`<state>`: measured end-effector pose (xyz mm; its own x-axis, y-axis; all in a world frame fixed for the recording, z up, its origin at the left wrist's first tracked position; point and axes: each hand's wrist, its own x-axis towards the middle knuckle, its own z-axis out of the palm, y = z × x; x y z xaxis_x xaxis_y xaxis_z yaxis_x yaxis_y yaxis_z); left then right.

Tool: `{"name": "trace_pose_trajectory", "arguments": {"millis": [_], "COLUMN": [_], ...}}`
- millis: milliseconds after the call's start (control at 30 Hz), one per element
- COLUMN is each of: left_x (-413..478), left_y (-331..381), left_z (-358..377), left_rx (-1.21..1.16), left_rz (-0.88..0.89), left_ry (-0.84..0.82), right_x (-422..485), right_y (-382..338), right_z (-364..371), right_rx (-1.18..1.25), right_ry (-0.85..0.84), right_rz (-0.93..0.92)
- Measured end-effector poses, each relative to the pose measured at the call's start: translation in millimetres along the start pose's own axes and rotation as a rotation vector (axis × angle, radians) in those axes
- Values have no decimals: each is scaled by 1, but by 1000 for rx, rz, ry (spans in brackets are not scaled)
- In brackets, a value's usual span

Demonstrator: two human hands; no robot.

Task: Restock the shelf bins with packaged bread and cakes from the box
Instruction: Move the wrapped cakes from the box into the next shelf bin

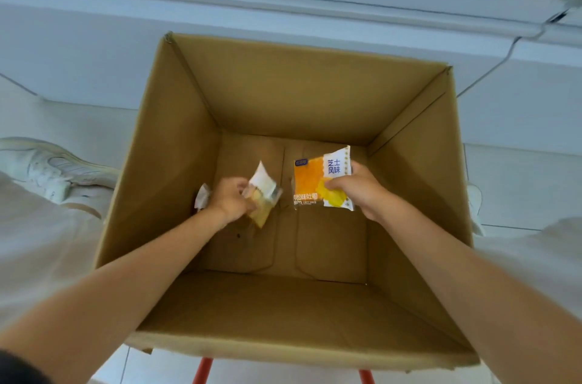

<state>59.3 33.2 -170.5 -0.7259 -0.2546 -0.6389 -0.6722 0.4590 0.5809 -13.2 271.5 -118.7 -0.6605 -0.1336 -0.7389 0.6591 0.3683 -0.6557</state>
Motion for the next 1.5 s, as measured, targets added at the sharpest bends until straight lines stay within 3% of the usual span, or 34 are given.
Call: {"name": "trace_pose_trajectory", "arguments": {"millis": [67,167,267,367,500,567,633,700,833,1033,1100,1267,1367,1500], "left_x": [-18,-43,-60,-88,-104,-101,-103,-105,-112,-120,-112,-75,-45,-24], "left_y": [29,61,87,112,152,172,186,202,238,339,379,443,443,435], "left_z": [-6,-14,-25,-39,-52,-59,-61,-60,-55,-69,-77,-91,-93,-93], "left_rx": [-58,152,331,286,-222,-453,-533,-438,-341,-287,-190,364,653,759], "left_rz": [306,819,1092,996,572,354,270,363,644,976,1026,1072,1062,1170], "left_ry": [151,231,225,64,174,-42,-224,-161,37,349,436,902,914,1012], "right_x": [-11,-29,-45,-61,-80,-96,-110,-119,-134,-149,-146,-113,-82,-66], "right_y": [-11,-34,-57,-74,-94,-104,-112,-119,-139,-213,-244,-307,-318,-311], "right_z": [1,2,-3,-11,-38,-53,-64,-72,-87,-136,-157,-194,-191,-187], "right_rx": [30,428,472,353,333,352,393,383,342,347,395,286,118,5], "right_ry": [-21,-158,-295,-247,-193,-249,-317,-298,-66,260,351,544,603,664], "right_rz": [15,105,25,-103,-164,-172,-184,-217,-353,-711,-803,-886,-845,-1024]}}
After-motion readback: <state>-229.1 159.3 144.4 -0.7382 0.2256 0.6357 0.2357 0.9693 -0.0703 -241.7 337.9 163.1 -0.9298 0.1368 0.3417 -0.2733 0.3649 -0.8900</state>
